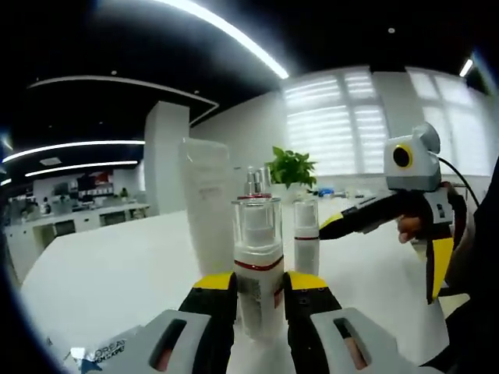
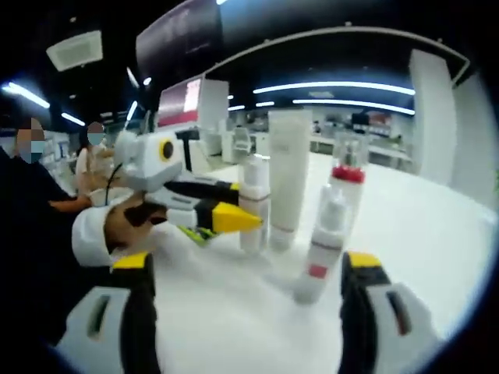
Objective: Arrange the skincare products in the storage area until every visible bottle or jar stands upright without overlapping.
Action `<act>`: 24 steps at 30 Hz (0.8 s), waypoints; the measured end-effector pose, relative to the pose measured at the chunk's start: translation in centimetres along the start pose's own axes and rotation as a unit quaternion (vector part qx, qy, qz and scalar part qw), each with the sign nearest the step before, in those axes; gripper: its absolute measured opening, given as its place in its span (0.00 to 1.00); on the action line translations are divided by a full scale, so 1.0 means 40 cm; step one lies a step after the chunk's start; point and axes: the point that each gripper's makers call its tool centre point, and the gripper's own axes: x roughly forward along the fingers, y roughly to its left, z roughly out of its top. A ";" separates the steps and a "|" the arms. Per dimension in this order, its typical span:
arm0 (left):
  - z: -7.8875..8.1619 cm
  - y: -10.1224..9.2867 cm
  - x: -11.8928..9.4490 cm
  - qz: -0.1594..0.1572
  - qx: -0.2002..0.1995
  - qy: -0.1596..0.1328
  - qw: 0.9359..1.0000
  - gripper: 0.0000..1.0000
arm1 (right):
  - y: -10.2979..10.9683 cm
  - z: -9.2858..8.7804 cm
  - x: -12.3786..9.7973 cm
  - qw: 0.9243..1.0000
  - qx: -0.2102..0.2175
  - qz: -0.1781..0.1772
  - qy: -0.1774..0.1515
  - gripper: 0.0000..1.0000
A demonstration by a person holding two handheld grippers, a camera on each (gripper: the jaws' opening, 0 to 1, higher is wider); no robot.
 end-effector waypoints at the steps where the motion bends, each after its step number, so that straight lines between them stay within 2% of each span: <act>1: -0.002 0.001 0.001 0.001 0.000 0.001 1.000 0.23 | 0.000 -0.002 0.000 1.000 0.000 0.000 0.003 1.00; 12: -0.009 0.004 0.003 0.003 -0.008 0.002 1.000 0.23 | 0.015 -0.014 -0.005 1.000 0.005 0.009 0.021 1.00; 15: -0.009 0.006 0.005 0.004 -0.007 0.003 1.000 0.23 | 0.015 -0.019 -0.008 1.000 0.007 0.005 0.029 0.97; 24: -0.016 0.004 0.007 0.003 -0.007 0.006 1.000 0.23 | 0.020 -0.014 -0.007 1.000 0.007 0.007 0.026 0.95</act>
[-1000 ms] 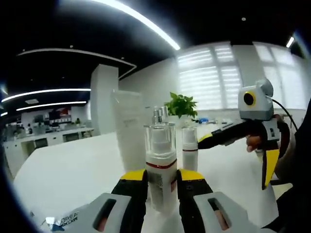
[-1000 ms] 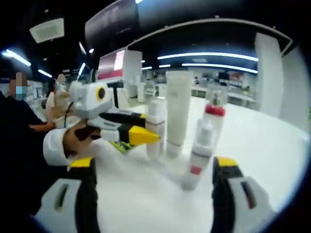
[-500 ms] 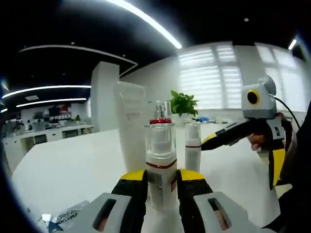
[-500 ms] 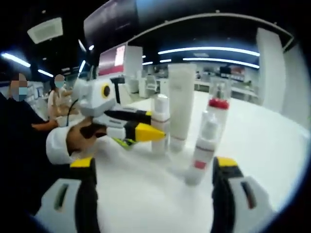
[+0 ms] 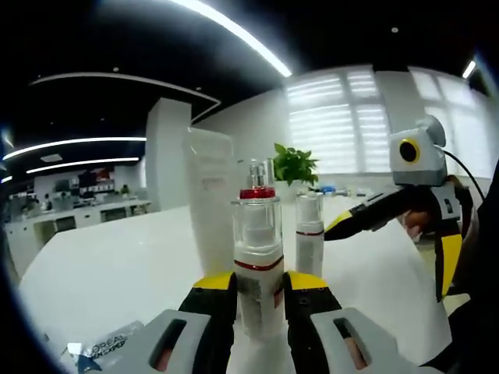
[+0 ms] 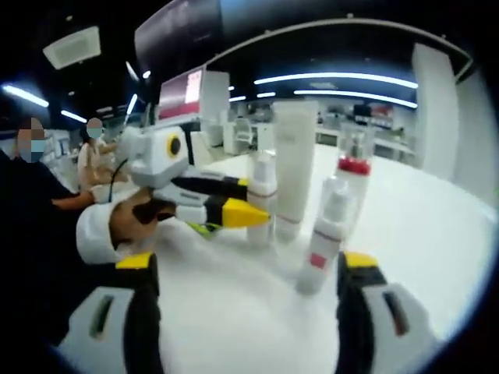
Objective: Arrange the skincare products in the storage area until every visible bottle or jar stands upright without overlapping.
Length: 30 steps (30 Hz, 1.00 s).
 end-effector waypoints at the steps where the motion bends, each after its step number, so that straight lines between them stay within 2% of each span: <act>1: 0.000 0.000 0.001 -0.002 -0.003 -0.001 1.000 0.23 | 0.000 0.000 0.000 1.000 0.001 0.000 0.000 0.95; 11: -0.009 0.019 0.011 -0.006 -0.018 -0.001 1.000 0.23 | -0.014 -0.001 0.002 1.000 0.005 -0.008 -0.003 0.97; 30: -0.012 0.000 0.007 -0.027 -0.029 -0.011 0.999 0.23 | -0.006 0.009 0.012 1.000 0.012 0.006 -0.024 0.98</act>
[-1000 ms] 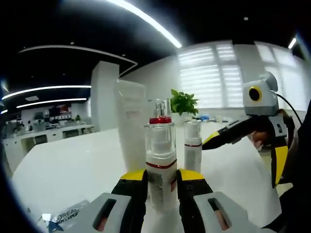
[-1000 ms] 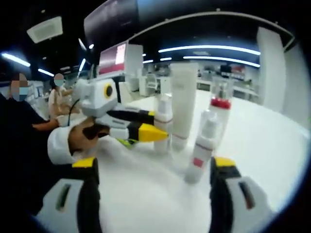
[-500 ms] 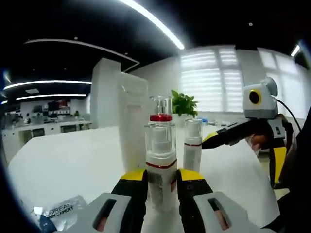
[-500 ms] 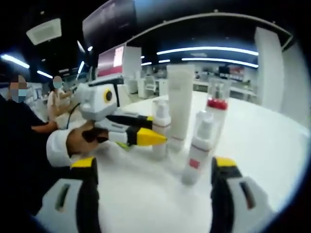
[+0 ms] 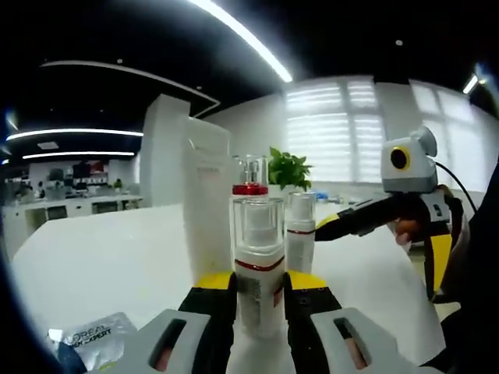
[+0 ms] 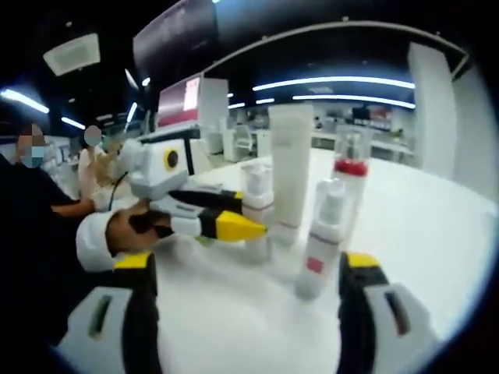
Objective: Arrange the skincare products in the storage area until every visible bottle or jar stands upright without overlapping.
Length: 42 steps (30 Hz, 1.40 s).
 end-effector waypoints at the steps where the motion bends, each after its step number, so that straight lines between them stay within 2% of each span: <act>1: 0.000 -0.002 -0.001 -0.001 0.000 0.000 1.000 0.24 | 0.002 0.004 0.001 1.000 0.002 0.003 -0.004 0.99; 16: -0.026 -0.011 -0.003 -0.006 -0.007 0.017 1.000 0.24 | 0.000 0.006 -0.001 1.000 -0.001 0.001 -0.003 0.99; 21: -0.011 -0.010 -0.025 -0.002 0.007 0.016 1.000 0.24 | -0.005 0.015 -0.009 1.000 -0.004 0.001 -0.010 1.00; 24: -0.004 -0.010 -0.038 -0.003 0.002 0.019 1.000 0.25 | -0.007 0.020 -0.012 1.000 -0.003 0.001 -0.014 1.00; 28: -0.005 -0.018 -0.049 -0.006 0.004 0.024 1.000 0.28 | -0.013 0.018 -0.015 1.000 -0.005 -0.002 -0.012 1.00; 32: -0.010 -0.024 -0.065 -0.008 -0.003 0.030 1.000 0.33 | -0.014 0.037 -0.028 1.000 -0.012 -0.003 -0.024 1.00; 38: -0.009 -0.025 -0.075 -0.010 -0.008 0.028 1.000 0.29 | -0.019 0.049 -0.043 0.999 -0.023 -0.008 -0.029 1.00; 42: -0.009 -0.027 -0.072 -0.012 -0.008 0.029 0.999 0.26 | -0.018 0.076 -0.065 0.998 -0.036 -0.010 -0.044 0.99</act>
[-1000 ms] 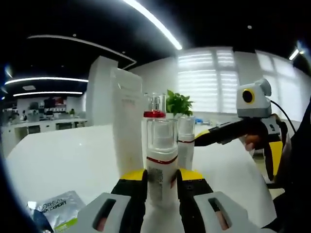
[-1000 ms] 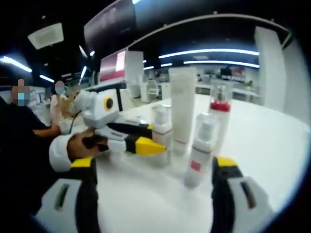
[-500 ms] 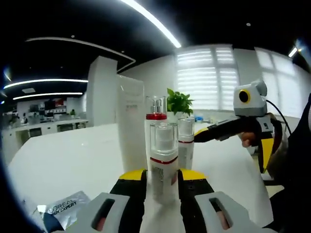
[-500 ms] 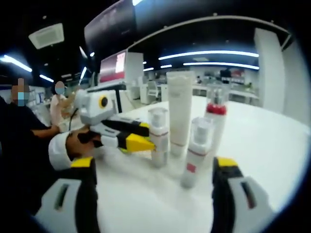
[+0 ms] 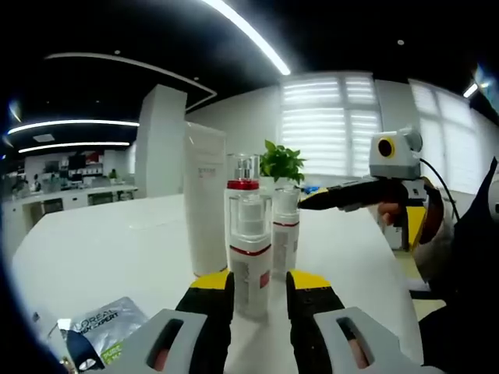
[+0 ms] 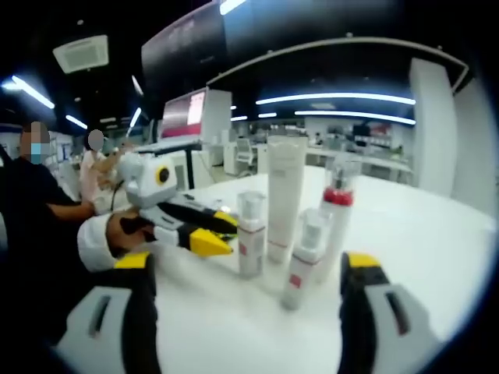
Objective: Arrange the skincare products in the storage area until every visible bottle or jar stands upright without overlapping.
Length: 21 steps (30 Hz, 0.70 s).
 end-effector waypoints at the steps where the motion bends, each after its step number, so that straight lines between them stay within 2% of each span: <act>1: 0.001 0.001 0.000 0.004 0.004 -0.001 1.000 0.25 | -0.001 0.015 -0.012 1.000 -0.004 -0.001 -0.009 0.99; 4: 0.001 -0.007 0.000 -0.005 -0.006 -0.002 1.000 0.24 | 0.000 0.054 -0.040 0.999 -0.018 0.000 -0.033 0.98; 8: 0.000 -0.012 0.004 -0.007 -0.006 0.001 1.000 0.24 | 0.011 0.084 -0.063 0.998 -0.025 0.006 -0.050 0.97; 16: 0.003 -0.010 -0.003 -0.004 -0.009 0.004 1.000 0.25 | 0.026 0.092 -0.058 0.998 -0.022 0.021 -0.060 0.93; 21: 0.012 0.003 -0.035 0.012 -0.004 -0.003 1.000 0.25 | 0.053 0.114 -0.058 0.995 -0.032 0.039 -0.081 0.83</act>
